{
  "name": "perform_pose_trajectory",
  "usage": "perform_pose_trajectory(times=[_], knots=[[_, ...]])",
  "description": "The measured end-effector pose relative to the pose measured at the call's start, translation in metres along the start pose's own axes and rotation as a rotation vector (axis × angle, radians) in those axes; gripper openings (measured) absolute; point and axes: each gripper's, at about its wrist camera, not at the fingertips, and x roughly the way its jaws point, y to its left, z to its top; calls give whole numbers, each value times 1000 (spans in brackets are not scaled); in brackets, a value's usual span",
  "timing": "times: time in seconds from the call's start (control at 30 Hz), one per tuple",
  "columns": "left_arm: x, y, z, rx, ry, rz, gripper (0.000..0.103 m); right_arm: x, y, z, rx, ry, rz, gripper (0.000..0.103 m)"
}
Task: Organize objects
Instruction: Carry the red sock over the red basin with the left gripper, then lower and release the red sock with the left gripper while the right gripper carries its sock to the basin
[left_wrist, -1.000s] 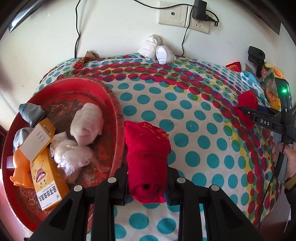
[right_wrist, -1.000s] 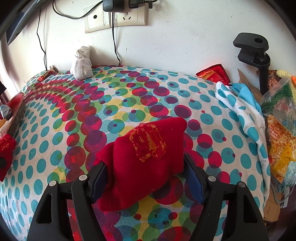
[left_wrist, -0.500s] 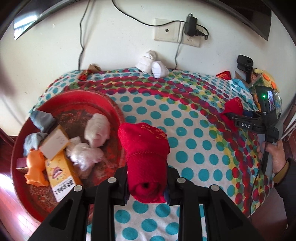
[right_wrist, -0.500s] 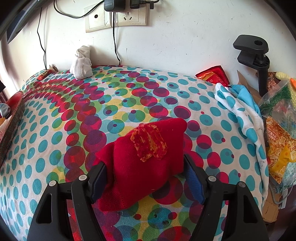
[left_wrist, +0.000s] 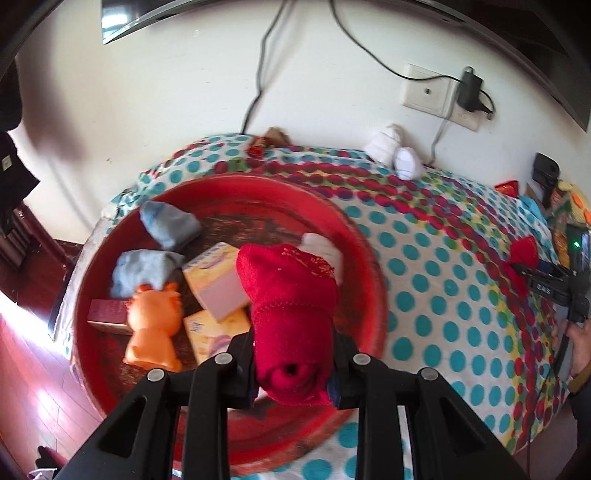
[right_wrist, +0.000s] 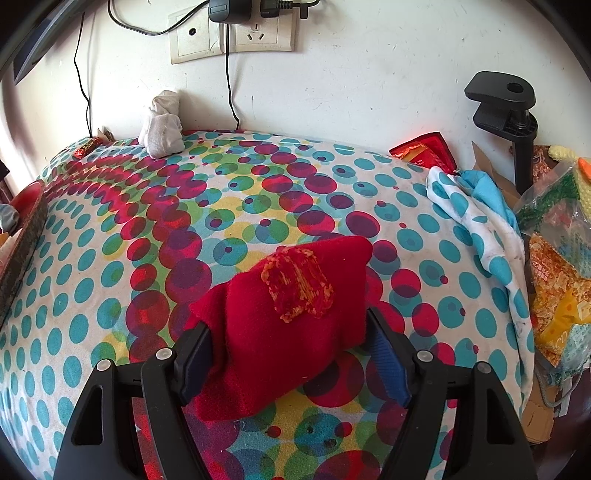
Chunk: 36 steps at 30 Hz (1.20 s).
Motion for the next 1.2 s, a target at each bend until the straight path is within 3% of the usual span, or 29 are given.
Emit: perform_pose_trajectory(times=[0.53, 0.87, 1.2], knots=[[14, 65, 30, -82, -57, 48, 27, -1, -6, 1, 1, -2, -19, 75], [39, 97, 20, -148, 10, 85, 30, 0, 0, 1, 17, 2, -26, 76], [37, 91, 9, -134, 36, 85, 32, -1, 2, 0, 20, 1, -35, 75]])
